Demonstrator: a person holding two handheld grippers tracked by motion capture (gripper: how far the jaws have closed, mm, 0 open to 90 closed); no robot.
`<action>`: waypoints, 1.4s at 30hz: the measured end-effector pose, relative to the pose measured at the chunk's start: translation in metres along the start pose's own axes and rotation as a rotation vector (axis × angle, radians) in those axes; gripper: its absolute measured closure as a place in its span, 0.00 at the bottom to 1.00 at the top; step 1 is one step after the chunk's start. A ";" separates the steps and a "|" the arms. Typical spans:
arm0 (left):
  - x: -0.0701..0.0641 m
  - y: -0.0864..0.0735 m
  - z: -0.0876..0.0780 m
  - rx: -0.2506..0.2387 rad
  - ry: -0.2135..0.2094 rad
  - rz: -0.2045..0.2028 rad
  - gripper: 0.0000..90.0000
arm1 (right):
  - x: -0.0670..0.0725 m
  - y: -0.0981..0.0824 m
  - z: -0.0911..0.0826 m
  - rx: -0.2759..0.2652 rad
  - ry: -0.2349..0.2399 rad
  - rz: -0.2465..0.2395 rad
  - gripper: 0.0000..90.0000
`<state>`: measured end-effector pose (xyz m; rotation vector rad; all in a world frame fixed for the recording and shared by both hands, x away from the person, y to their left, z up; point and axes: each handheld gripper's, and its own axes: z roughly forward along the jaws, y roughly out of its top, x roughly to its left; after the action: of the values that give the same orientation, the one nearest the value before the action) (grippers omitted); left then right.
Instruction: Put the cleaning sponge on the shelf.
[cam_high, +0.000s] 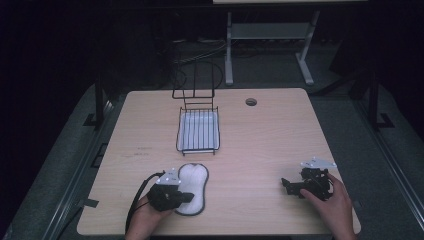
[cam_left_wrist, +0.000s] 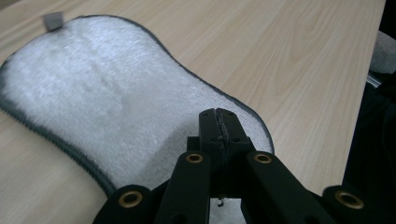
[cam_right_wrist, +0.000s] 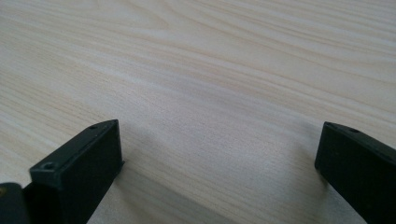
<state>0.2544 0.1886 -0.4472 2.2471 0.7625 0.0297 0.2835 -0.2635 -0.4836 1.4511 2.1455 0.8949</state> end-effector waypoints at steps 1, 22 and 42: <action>0.000 0.000 0.000 0.000 0.000 0.000 1.00 | 0.000 0.000 0.000 0.000 0.000 0.000 0.00; 0.031 -0.023 -0.035 0.002 0.125 -0.075 1.00 | 0.000 0.000 0.000 0.000 0.000 0.001 0.00; 0.059 -0.038 -0.059 -0.023 0.201 -0.138 0.96 | 0.000 0.000 0.000 0.000 0.000 0.001 0.00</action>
<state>0.2686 0.2790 -0.4422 2.1864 1.0176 0.2000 0.2835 -0.2635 -0.4835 1.4520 2.1456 0.8950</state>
